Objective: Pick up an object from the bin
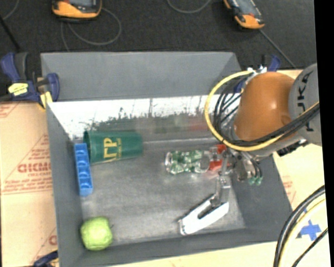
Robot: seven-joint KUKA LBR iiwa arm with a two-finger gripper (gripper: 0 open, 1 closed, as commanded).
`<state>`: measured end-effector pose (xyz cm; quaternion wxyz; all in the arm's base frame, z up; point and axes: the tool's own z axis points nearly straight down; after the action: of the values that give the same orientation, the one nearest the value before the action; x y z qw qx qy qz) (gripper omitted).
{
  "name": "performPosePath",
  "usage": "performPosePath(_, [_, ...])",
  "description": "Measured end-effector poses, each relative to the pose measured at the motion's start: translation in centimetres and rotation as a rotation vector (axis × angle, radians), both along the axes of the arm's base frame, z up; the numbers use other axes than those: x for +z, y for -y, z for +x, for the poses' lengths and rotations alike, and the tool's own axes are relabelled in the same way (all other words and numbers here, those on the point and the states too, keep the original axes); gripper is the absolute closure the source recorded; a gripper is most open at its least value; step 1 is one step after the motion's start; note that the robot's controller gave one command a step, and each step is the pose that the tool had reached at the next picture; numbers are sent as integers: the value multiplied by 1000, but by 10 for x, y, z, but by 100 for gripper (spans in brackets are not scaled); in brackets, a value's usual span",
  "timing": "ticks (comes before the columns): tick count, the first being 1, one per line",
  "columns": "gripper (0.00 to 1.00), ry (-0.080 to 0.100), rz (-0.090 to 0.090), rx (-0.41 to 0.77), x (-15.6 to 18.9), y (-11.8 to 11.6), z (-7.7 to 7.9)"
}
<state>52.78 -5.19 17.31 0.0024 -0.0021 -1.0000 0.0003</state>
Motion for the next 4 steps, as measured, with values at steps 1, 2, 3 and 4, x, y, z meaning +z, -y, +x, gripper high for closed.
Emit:
performPosePath(1, [0, 8, -1, 1, 4, 0, 2])
performPosePath(2, [0, 15, -1, 37, -40, 2, -21])
performPosePath(3, [0, 6, 0, 125, -92, 22, -34])
performPosePath(4, [100, 8, -1, 153, -104, 18, -46])
